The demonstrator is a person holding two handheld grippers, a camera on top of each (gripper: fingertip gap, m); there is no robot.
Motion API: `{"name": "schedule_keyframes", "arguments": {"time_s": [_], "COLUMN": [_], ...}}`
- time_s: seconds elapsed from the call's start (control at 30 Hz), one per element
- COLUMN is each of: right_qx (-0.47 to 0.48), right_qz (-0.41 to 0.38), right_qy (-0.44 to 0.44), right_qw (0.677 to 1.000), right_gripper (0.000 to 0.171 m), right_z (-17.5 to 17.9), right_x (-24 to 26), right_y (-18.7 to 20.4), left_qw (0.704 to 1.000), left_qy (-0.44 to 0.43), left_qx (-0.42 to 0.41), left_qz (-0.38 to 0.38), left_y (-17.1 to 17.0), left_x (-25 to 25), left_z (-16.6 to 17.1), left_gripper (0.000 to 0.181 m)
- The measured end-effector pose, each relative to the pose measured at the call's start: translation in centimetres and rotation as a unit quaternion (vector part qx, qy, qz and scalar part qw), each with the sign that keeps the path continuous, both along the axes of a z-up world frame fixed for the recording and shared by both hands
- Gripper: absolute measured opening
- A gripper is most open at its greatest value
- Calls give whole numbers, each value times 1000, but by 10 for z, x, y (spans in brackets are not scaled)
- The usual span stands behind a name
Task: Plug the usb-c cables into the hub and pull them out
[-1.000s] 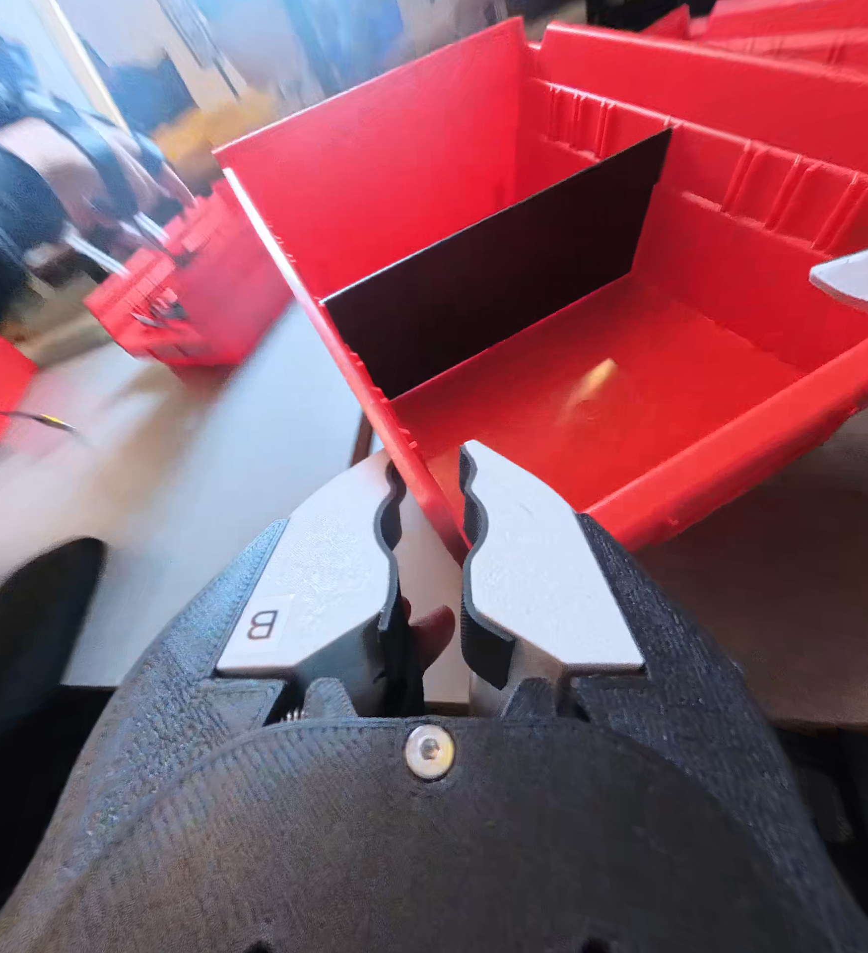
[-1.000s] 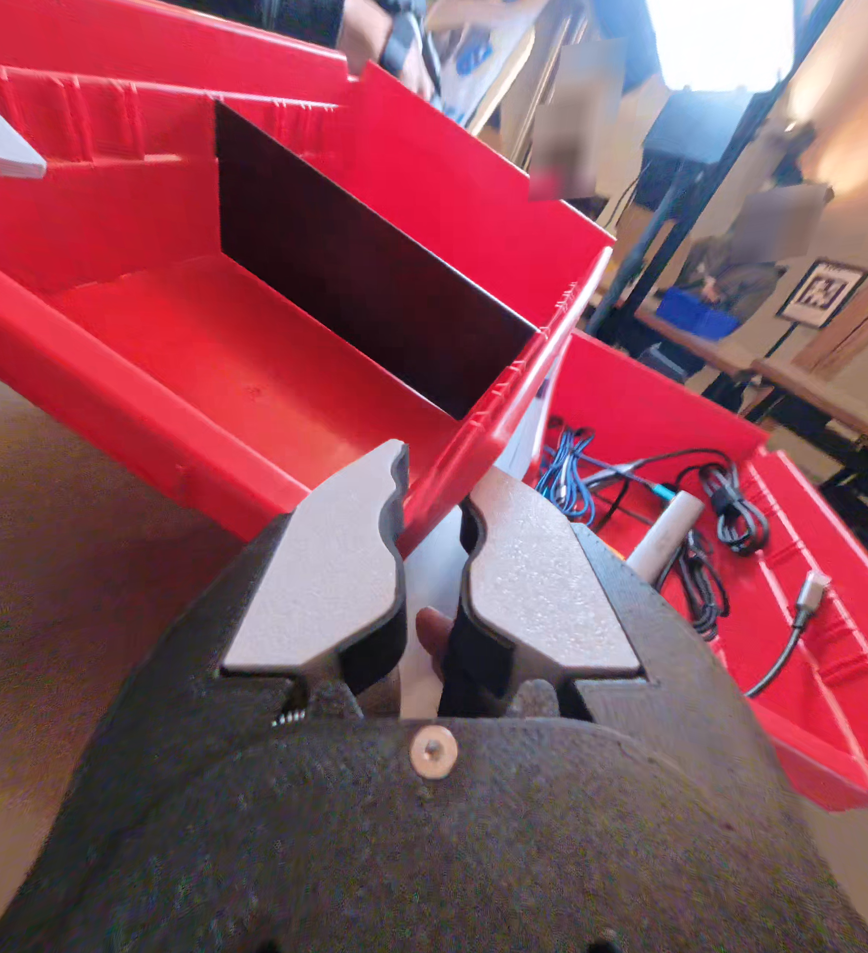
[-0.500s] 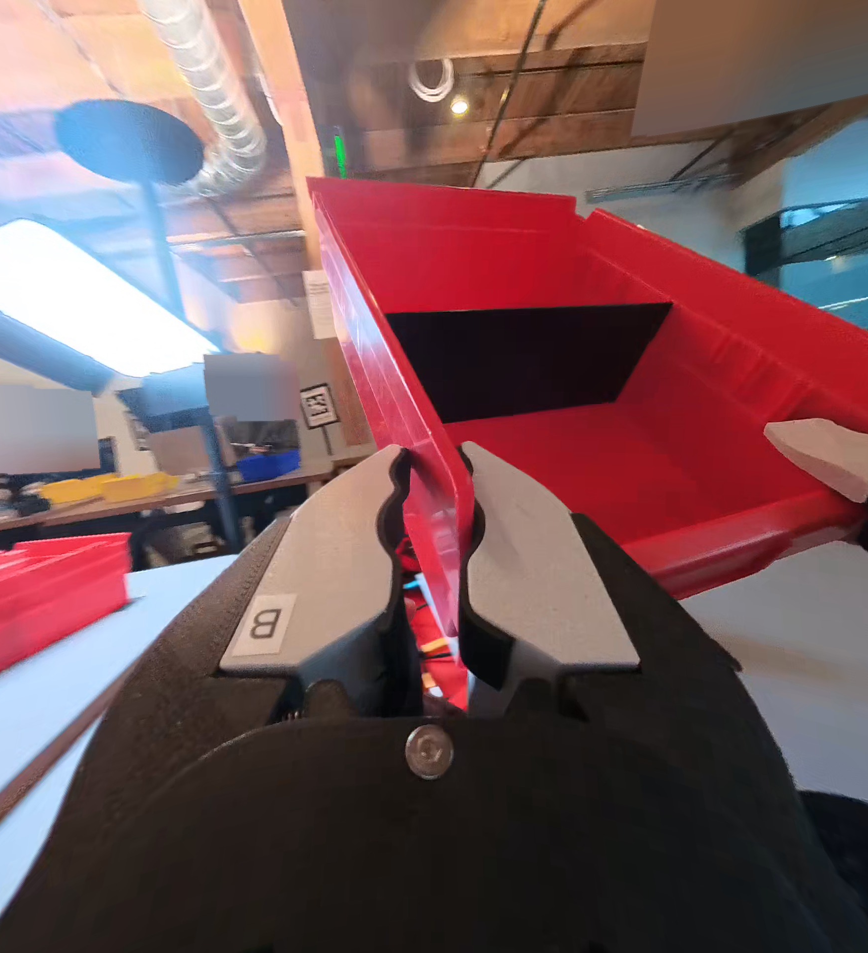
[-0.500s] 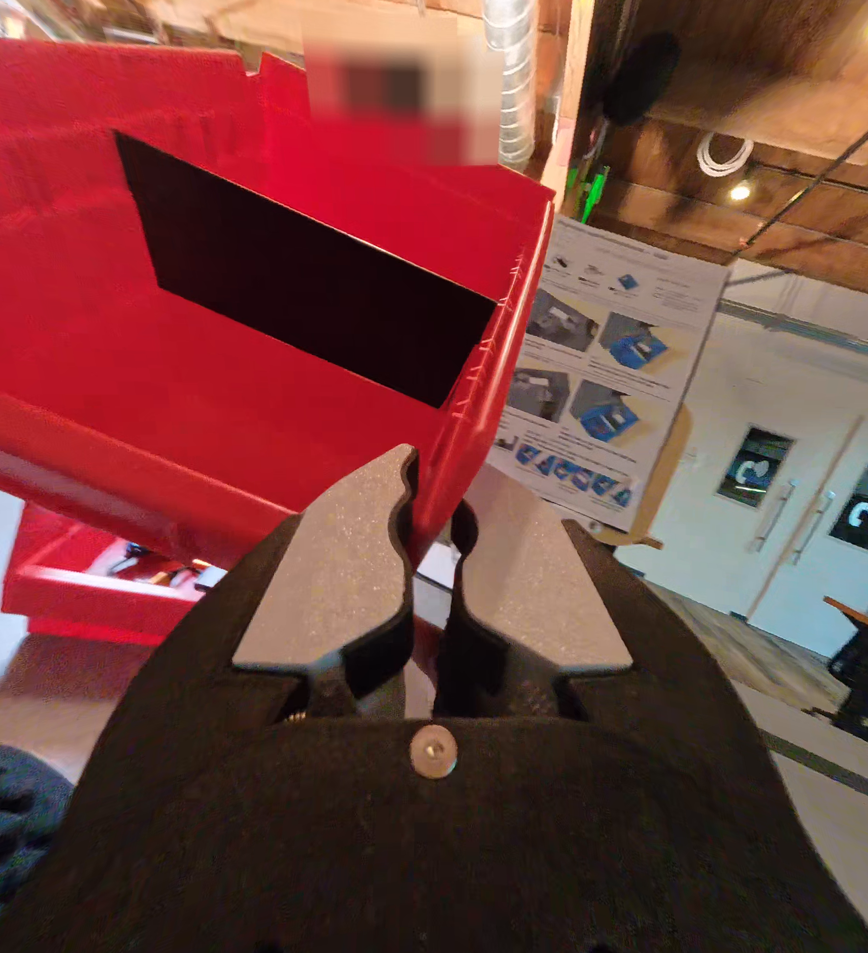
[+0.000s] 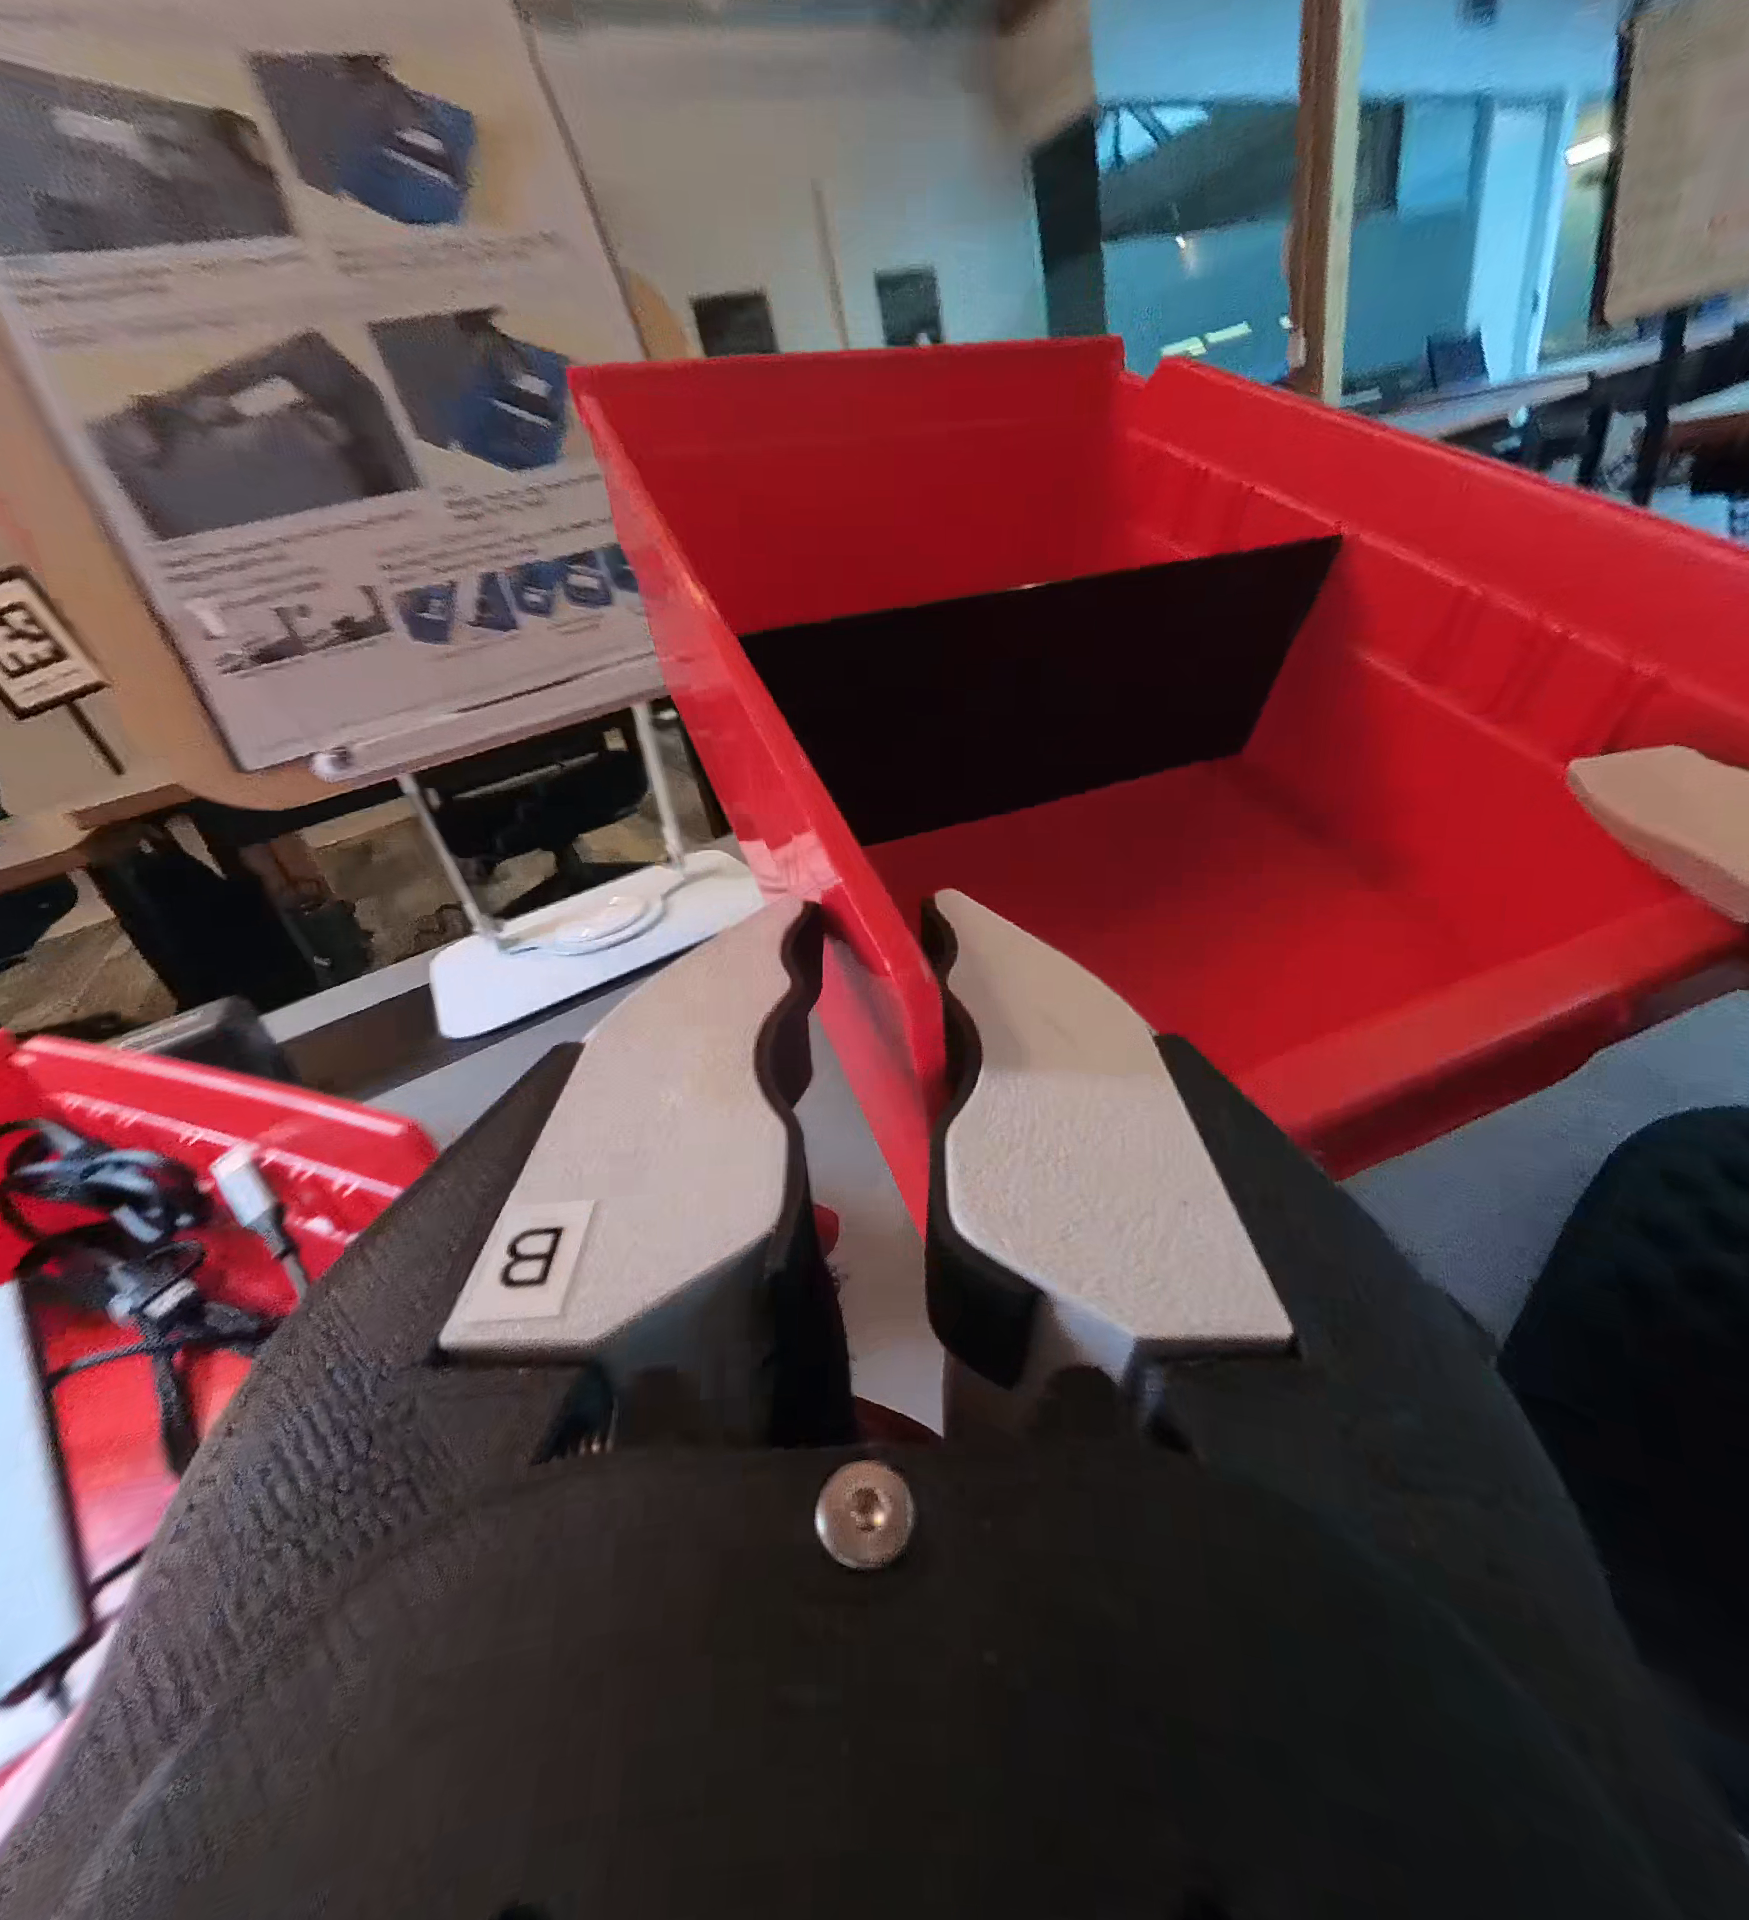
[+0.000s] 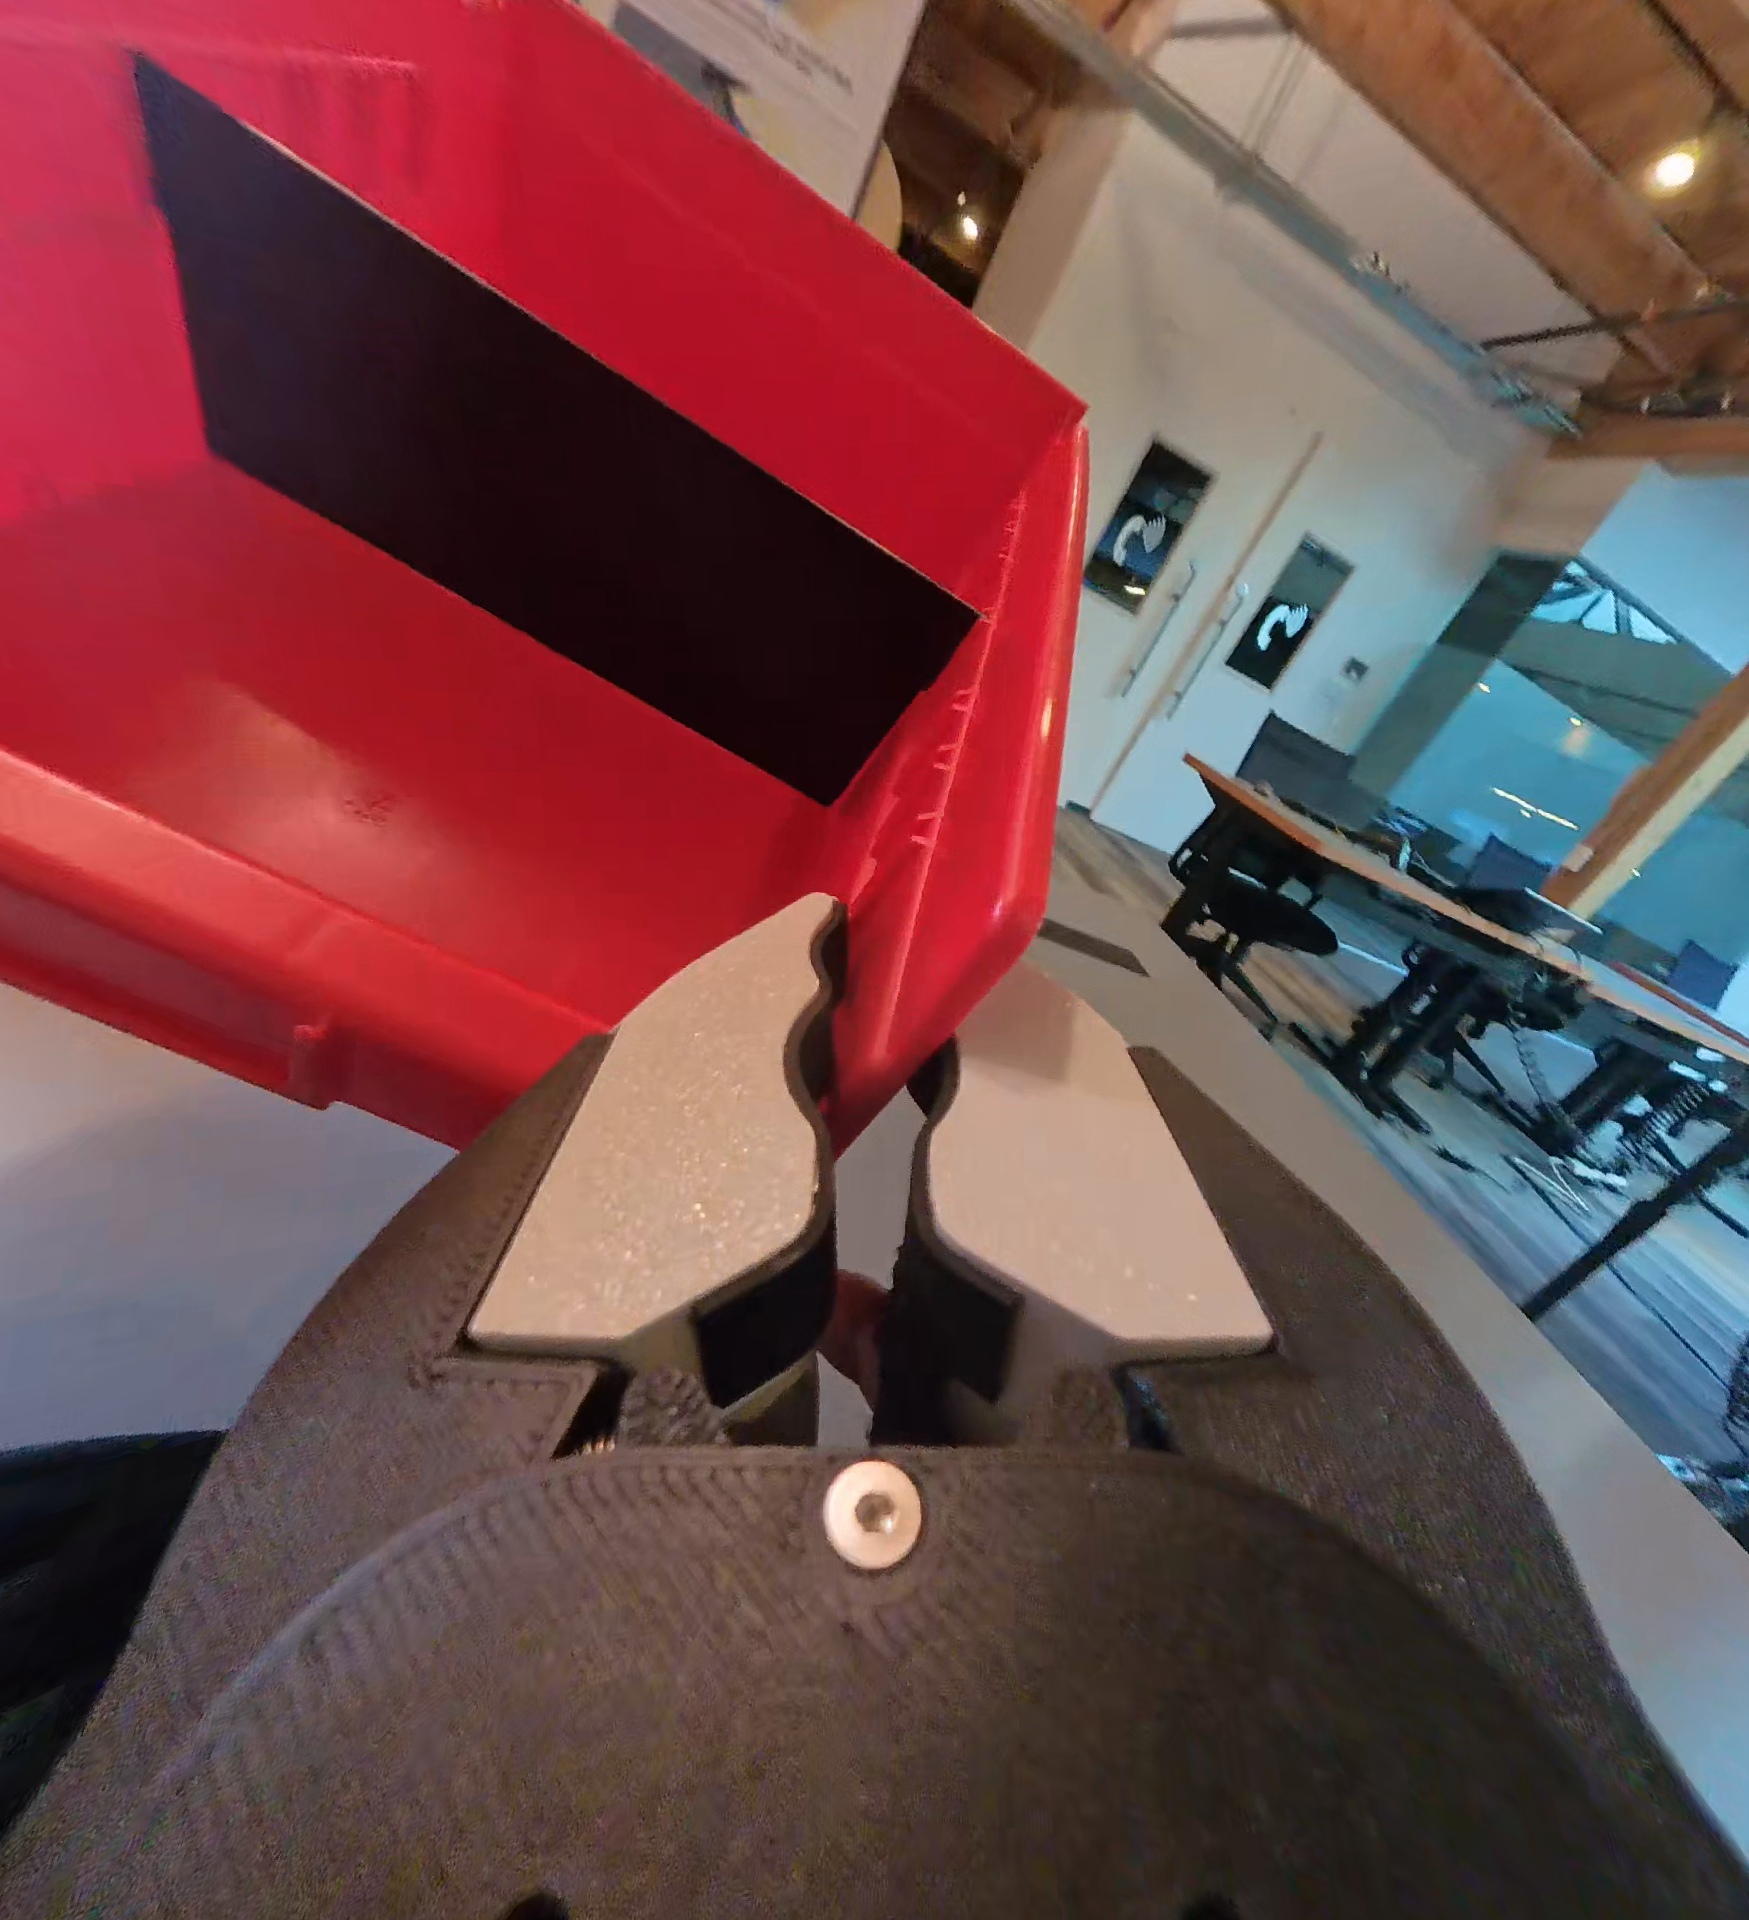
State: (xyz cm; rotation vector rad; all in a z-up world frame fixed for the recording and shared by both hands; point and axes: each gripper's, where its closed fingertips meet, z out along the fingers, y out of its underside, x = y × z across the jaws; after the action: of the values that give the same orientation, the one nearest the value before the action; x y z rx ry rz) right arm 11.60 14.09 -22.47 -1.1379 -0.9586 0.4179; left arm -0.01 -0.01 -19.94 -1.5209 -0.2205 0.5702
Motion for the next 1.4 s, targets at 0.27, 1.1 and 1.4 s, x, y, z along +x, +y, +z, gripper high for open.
{"name": "schedule_keyframes", "arguments": {"time_s": [0.27, 1.1, 1.4], "right_qx": [-37, 53, 32], "right_qz": [-48, 108, 233], "right_qy": [-73, 105, -285], "right_qw": [996, 987, 929], "right_gripper": [9, 87, 75], "right_z": [-37, 17, -82], "right_x": [11, 9, -44], "right_y": [43, -4, -82], "left_qw": [995, 992, 936], "left_qy": [-39, -7, 27], "left_qx": [-72, -109, -310], "left_qz": [-50, 70, 167], "left_y": [57, -26, -108], "left_x": [-4, -43, -89], "left_z": [-43, -58, -106], "left_gripper": [19, 83, 77]}}
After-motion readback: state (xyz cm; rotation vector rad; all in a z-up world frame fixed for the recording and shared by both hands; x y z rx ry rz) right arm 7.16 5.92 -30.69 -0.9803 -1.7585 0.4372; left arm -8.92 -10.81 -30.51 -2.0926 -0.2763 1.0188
